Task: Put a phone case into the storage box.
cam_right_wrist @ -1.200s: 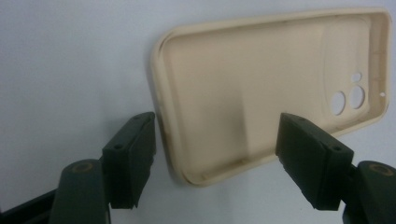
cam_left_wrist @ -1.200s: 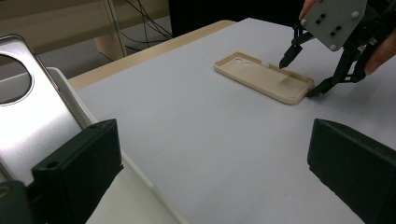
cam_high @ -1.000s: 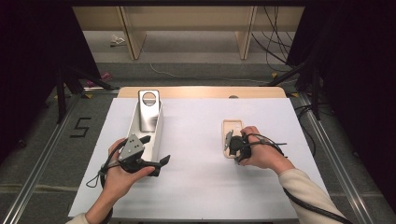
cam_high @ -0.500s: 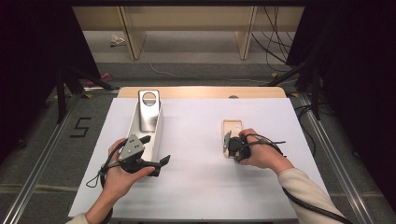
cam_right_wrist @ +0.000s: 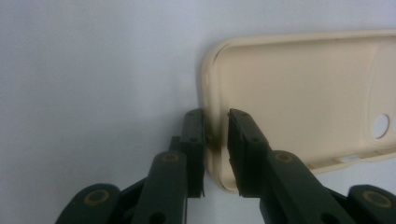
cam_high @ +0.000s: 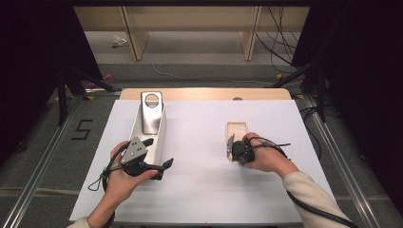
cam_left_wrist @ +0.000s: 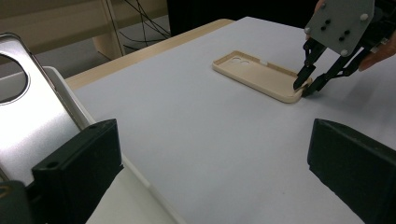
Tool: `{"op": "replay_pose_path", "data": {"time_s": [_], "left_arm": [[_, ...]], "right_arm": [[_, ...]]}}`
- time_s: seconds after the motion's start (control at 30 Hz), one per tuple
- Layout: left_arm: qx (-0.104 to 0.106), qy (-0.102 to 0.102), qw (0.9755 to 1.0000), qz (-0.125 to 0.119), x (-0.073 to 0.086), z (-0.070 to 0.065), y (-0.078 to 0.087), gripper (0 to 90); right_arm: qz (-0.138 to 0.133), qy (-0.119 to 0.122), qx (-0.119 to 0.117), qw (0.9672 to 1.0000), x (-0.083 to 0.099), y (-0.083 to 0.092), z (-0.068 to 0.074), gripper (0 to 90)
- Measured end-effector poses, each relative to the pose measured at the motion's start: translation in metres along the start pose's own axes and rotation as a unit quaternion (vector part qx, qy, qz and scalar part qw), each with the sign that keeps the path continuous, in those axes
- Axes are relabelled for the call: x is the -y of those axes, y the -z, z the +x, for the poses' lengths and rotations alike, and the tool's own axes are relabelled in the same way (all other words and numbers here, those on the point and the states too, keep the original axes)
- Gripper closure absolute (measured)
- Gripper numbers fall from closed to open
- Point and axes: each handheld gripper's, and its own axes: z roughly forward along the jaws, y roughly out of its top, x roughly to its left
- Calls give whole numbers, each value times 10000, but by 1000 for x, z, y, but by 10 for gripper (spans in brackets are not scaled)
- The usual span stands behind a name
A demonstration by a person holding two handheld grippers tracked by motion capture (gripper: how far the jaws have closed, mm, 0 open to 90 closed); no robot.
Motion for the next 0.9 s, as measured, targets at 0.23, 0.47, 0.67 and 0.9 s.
{"op": "replay_pose_path", "data": {"time_s": [0.23,0.47,0.67,0.9], "left_arm": [[6,-15,10000,16,0,0,0,21],[7,-17,10000,11,0,0,0,21],[12,-16,10000,16,0,0,0,21],[21,-21,10000,12,0,-1,0,21]], "right_arm": [[42,7,-26,10000,0,0,1,813],[54,8,-25,10000,0,0,2,830],[50,45,-5,10000,-1,0,2,844],[67,127,42,9999,-1,1,3,849]]}}
